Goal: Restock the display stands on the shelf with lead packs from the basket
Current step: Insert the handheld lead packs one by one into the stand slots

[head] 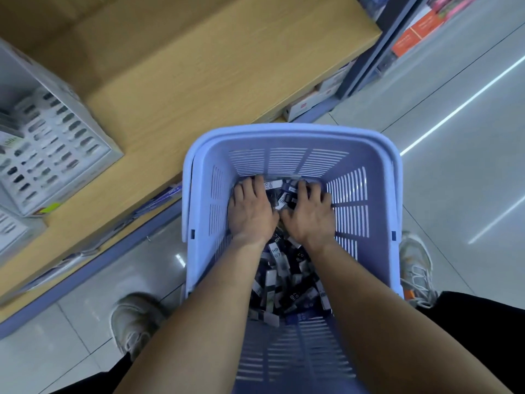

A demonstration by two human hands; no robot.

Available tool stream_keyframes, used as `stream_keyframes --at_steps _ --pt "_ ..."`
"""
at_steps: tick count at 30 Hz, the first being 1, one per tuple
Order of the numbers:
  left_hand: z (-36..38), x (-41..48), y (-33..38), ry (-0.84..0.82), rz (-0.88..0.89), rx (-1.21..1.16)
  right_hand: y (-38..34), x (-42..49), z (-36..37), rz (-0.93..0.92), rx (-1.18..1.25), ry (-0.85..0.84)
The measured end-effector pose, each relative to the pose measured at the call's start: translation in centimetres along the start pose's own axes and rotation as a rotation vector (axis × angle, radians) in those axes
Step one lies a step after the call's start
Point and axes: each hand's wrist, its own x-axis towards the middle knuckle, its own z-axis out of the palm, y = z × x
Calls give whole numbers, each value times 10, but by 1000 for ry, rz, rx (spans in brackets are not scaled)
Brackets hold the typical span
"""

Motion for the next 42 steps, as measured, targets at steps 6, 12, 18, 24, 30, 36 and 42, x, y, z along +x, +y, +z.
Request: stream_keyframes --at_steps 6,12,18,24,30,36,42 --pt "5 0 -5 -70 1 -85 2 -1 5 -35 63 -25" --pt "0 4 -3 -85 -27 -97 2 0 1 47 97 -60" --pt "1 8 -2 -129 -59 -58 -2 0 5 165 197 -119" --pt "4 1 -3 -116 -80 -165 4 -9 9 330 558 -118" --pt "1 -1 -5 -112 -104 -244 14 -22 21 348 879 -43" --pt "-2 1 -5 -160 -202 -266 12 -26 25 284 910 -69" --pt "2 -8 -1 -190 -200 -398 13 -28 31 276 928 -119"
